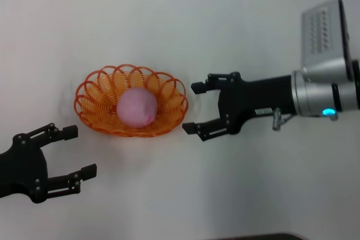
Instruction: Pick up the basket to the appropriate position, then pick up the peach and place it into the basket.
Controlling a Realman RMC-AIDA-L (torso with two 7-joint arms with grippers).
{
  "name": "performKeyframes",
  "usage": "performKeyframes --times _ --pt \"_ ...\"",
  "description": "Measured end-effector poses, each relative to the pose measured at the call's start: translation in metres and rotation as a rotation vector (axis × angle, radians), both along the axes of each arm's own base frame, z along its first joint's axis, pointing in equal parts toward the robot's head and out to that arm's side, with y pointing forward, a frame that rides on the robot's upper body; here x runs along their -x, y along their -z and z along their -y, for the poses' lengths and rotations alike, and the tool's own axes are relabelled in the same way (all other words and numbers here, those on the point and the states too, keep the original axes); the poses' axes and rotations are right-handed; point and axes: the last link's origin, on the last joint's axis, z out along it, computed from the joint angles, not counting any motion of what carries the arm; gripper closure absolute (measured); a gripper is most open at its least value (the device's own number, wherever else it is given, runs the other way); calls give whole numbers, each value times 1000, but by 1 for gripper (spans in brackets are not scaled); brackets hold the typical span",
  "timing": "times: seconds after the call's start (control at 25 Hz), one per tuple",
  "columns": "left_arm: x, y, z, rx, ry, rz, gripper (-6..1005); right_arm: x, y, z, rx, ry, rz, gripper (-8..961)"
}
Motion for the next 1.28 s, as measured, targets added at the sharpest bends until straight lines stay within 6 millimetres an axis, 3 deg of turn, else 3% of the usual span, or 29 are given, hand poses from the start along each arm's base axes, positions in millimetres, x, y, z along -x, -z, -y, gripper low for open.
performKeyframes --times 0.52,1.28 --pt "-1 6 -1 19 -1 6 124 -53 -1 35 -30 65 -151 7" --pt "8 15 5 27 -16 -22 123 -68 -1 49 -31 68 -137 7"
